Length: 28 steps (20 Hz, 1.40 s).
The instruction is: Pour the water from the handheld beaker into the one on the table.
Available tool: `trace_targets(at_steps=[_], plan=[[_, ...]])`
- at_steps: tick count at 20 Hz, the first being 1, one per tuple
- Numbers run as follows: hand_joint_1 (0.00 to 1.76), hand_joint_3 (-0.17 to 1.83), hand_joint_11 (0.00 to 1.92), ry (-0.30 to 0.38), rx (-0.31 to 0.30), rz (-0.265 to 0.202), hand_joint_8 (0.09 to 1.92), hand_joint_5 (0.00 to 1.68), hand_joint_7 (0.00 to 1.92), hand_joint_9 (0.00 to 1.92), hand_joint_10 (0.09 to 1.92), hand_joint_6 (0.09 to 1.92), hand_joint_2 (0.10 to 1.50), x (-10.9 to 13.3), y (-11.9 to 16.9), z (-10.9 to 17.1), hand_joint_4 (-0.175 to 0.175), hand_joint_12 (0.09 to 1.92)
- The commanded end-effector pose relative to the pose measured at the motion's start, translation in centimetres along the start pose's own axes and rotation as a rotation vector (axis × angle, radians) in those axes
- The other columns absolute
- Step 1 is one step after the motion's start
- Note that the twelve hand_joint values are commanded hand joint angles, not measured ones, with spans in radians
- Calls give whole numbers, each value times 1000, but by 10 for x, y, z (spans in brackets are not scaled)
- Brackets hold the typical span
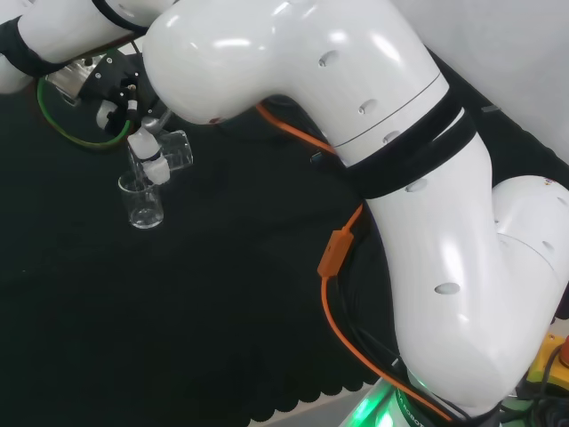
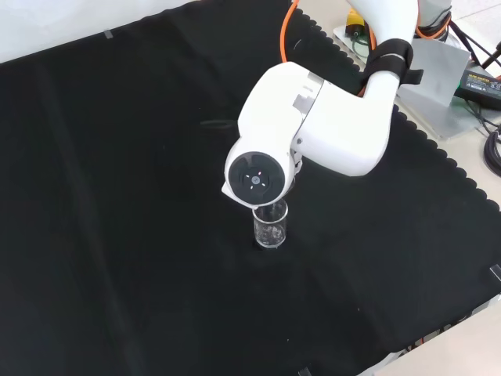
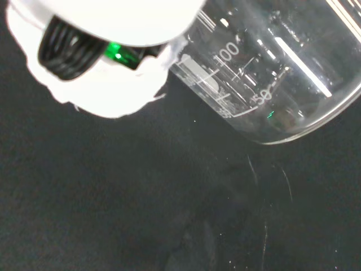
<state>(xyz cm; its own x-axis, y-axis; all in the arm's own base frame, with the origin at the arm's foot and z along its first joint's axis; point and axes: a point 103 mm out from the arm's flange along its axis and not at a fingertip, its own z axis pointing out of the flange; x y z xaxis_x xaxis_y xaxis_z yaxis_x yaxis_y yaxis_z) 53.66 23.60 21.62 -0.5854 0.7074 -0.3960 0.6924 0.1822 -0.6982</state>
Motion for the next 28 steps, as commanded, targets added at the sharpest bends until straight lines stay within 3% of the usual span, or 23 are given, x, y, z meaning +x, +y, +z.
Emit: trace_targets(at_steps=[1,28], plan=[[1304,804,1204,-8,15,-1,859,1168,1235,1525,792,887,611,0,0,1,-175,811],[1304,807,1205,-26,57,3,863,1166,1233,1525,792,891,610,2,5,-8,-175,811]])
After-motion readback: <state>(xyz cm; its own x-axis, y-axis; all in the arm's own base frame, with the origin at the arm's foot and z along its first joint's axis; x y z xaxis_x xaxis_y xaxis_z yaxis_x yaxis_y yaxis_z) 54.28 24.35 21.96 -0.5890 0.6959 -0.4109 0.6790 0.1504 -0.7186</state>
